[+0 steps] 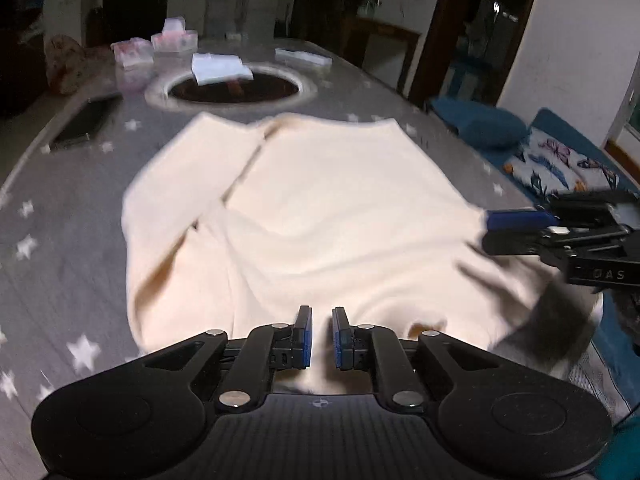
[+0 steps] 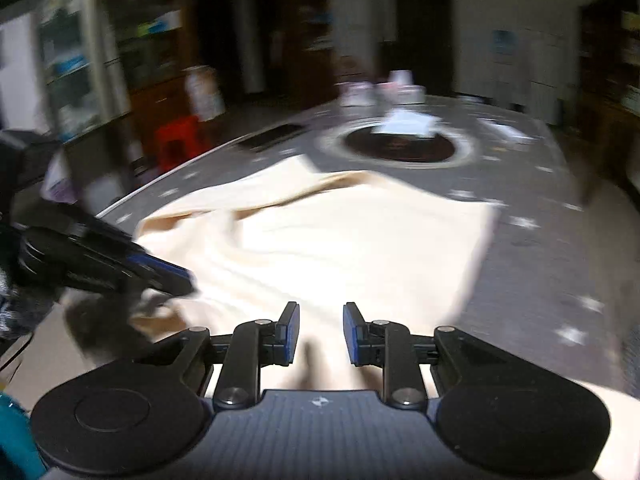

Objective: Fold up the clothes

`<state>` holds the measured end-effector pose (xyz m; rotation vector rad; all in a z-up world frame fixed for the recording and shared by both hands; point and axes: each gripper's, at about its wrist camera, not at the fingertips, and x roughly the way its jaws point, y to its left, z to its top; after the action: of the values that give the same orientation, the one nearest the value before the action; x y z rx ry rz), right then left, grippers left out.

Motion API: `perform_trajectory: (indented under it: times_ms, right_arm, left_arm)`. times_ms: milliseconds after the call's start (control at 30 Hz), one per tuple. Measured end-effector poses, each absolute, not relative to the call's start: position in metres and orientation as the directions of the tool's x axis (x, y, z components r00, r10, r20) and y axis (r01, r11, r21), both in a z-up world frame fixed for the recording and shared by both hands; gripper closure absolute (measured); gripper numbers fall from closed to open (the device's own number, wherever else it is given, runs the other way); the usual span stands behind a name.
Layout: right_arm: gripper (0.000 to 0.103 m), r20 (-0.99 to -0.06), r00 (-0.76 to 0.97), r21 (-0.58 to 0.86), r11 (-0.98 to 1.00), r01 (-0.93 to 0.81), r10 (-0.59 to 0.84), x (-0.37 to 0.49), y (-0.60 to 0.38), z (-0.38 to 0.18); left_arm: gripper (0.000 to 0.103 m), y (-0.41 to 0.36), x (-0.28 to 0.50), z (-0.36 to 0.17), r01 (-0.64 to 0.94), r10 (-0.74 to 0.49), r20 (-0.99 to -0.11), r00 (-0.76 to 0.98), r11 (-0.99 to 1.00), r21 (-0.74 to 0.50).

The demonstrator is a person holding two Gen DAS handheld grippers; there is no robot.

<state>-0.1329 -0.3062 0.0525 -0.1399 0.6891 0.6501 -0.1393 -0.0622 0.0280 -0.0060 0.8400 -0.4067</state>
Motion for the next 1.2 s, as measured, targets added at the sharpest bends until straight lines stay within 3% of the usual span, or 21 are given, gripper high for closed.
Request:
perform_trajectory:
  times_ms: [133,267,433,567,767,867,933,1000,1200]
  right_arm:
    - [0.08,-0.671,0.487,0.106,0.723,-0.683,0.559,-0.133,-0.277,0.037]
    - [0.08,-0.707,0.41,0.093,0.651,-0.753,0.575,-0.145,-0.266,0.03]
    - [0.079,-0.703,0.4,0.108,0.644,-0.757,0.588,-0.139,-0.269,0.037]
    - [0.074,-0.681,0.439,0.113,0.677,-0.727,0.586,-0.131,-0.281,0.047]
    - [0.072,-0.676,0.476,0.11,0.716,-0.689,0.562,-0.112,-0.293,0.048]
    - [0.07,-0.672,0.497,0.1,0.733,-0.673,0.549,-0.103,-0.298,0.051]
    - [0.07,-0.669,0.515,0.091,0.747,-0.659,0.536,-0.096,-0.303,0.054]
    - [0.07,-0.664,0.54,0.078,0.766,-0.639,0.518,-0.087,-0.307,0.056]
    - [0.07,-0.647,0.606,0.055,0.82,-0.57,0.464,-0.057,-0.32,0.062]
  left_arm:
    - [0.091,-0.056,-0.143,0.031,0.364,-0.394,-0.737,0.55,0.907,-0.214]
    - [0.089,-0.049,-0.134,0.045,0.341,-0.366,-0.713,0.598,0.921,-0.187]
    - [0.059,-0.053,-0.093,0.065,0.263,-0.253,-0.63,0.734,0.962,-0.08]
    - [0.053,-0.069,-0.05,0.062,0.243,-0.18,-0.597,0.782,0.97,0.027]
    - [0.051,-0.091,0.008,0.032,0.26,-0.157,-0.657,0.737,0.964,0.061]
    - [0.054,-0.094,0.018,0.018,0.246,-0.109,-0.653,0.749,0.962,0.121]
    - [0.078,-0.09,0.019,0.017,0.236,-0.1,-0.646,0.757,0.963,0.128]
    - [0.092,-0.078,0.018,0.021,0.221,-0.112,-0.642,0.758,0.971,0.092]
    - [0.098,-0.017,0.0,0.046,0.077,-0.051,-0.597,0.8,0.997,0.018]
